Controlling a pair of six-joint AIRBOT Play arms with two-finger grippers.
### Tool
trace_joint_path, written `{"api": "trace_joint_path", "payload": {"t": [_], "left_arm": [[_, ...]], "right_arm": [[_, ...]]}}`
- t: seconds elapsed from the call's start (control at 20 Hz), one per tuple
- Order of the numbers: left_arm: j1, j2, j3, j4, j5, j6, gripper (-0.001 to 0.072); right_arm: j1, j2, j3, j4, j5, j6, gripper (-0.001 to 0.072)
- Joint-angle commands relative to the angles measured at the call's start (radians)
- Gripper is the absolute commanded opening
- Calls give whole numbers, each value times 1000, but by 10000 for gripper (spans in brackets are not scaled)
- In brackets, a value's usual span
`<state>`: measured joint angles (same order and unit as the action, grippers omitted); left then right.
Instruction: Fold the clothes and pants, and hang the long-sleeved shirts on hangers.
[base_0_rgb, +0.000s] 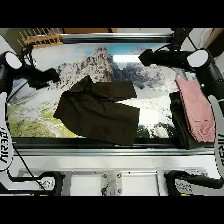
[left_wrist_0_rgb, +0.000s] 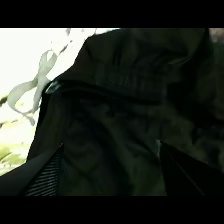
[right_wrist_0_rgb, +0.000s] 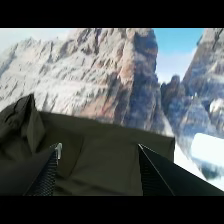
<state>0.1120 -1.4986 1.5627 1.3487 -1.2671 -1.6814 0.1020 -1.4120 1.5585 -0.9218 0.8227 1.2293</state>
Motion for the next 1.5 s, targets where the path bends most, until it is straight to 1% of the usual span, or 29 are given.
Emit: {"api": "trace_joint_path", "payload": {"t": [0.0,0.1,0.25,0.35,0.45,0.5,0.6,0.75,0.8,0.85,0.9,0.95,1.05,1.1,1.2,1.3,1.45], "left_arm": [[71,43,-255,23,14,36,624],[123,59,-416,2,95,23,624],[209,58,-555,-164,212,29,624],[255,58,-619,-289,285,75,624],[267,58,-665,-383,351,126,624],[267,58,-681,-406,382,145,624],[246,55,-690,-408,438,149,624],[220,20,-641,-407,452,149,622],[210,5,-624,-406,448,149,577],[204,-5,-611,-401,441,149,402],[200,-14,-601,-396,431,149,175],[200,-13,-600,-396,428,149,10],[201,1,-600,-382,412,156,13],[200,13,-600,-348,396,156,13],[185,44,-600,-269,352,157,13],[161,79,-600,-197,319,157,13],[118,123,-614,-137,301,156,13]], "right_arm": [[-19,104,-100,-2,154,-3,529],[-19,175,-196,-2,200,-3,529],[-19,263,-338,2,238,-3,529],[-19,308,-420,6,237,-2,529],[-19,335,-480,10,238,6,528],[-19,343,-503,15,238,13,529],[-19,350,-543,16,242,13,529],[-20,350,-622,15,241,13,529],[-20,349,-656,11,240,17,529],[-20,345,-693,-3,240,36,531],[-20,339,-727,-23,236,59,531],[-20,333,-762,-48,225,95,532],[-20,307,-829,-73,183,174,532],[-19,283,-857,-65,158,191,532],[-18,215,-878,-23,143,188,532],[-18,132,-878,51,137,159,532],[-17,35,-878,201,105,56,531]]}}
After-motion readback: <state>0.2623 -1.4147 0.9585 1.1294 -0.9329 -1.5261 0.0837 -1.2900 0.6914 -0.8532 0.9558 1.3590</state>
